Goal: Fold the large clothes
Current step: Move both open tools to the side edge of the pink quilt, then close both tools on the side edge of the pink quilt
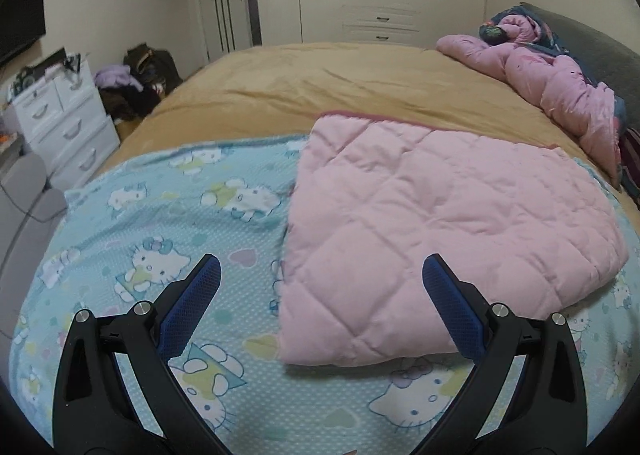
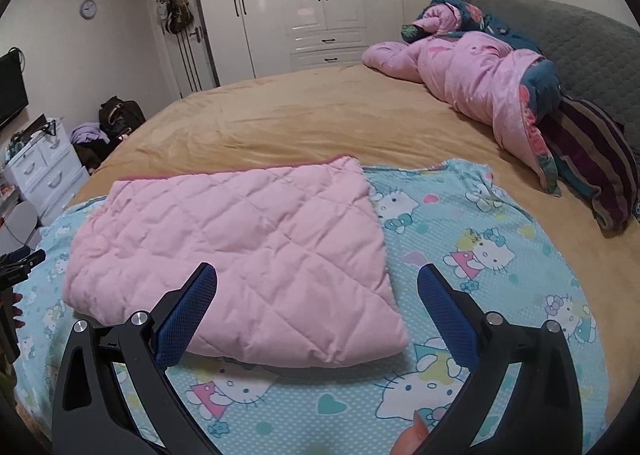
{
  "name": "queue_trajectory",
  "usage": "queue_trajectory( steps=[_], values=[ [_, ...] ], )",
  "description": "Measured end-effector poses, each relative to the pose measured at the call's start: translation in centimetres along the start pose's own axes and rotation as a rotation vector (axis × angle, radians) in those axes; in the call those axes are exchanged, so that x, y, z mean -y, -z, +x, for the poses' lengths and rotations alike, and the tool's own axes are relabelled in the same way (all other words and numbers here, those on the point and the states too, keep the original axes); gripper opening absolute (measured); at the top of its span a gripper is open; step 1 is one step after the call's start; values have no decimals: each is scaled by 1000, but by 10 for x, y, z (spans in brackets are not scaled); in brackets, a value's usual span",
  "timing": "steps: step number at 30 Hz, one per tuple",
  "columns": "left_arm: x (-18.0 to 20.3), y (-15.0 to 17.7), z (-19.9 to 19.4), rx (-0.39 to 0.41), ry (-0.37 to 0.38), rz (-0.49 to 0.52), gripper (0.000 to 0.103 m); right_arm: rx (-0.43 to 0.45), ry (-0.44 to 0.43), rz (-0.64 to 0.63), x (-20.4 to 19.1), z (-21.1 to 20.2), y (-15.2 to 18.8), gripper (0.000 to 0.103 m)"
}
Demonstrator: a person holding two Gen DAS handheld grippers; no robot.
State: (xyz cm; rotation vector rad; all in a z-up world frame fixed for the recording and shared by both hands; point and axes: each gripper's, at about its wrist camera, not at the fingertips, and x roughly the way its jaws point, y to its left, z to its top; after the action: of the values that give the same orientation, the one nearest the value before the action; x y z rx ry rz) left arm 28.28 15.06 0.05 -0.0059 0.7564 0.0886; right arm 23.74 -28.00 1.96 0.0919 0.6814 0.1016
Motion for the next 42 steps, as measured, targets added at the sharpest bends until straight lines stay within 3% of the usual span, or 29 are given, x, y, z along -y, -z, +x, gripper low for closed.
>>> queue_trajectory(
  steps=[8, 12, 22, 29, 35, 42],
  values=[
    [-24, -4, 29, -57, 18, -50, 95, -74, -30, 11, 13, 34, -2, 99],
    [-26, -14, 52, -102, 73, -89, 95, -137, -62, 30, 19, 59, -4, 99],
    [-25, -28, 103, -202, 100, -73, 95, -283, -127, 84, 42, 122, -16, 99],
    [-35, -30, 131, -262, 177, -102, 95, -392, -152, 63, 53, 163, -23, 99],
    [-36, -29, 153, -312, 222, -126, 95, -492, -251, 159, 72, 197, -14, 99],
    [-38, -25, 177, -362, 309, -154, 95, -552, -338, 201, 78, 224, -12, 99]
  ],
)
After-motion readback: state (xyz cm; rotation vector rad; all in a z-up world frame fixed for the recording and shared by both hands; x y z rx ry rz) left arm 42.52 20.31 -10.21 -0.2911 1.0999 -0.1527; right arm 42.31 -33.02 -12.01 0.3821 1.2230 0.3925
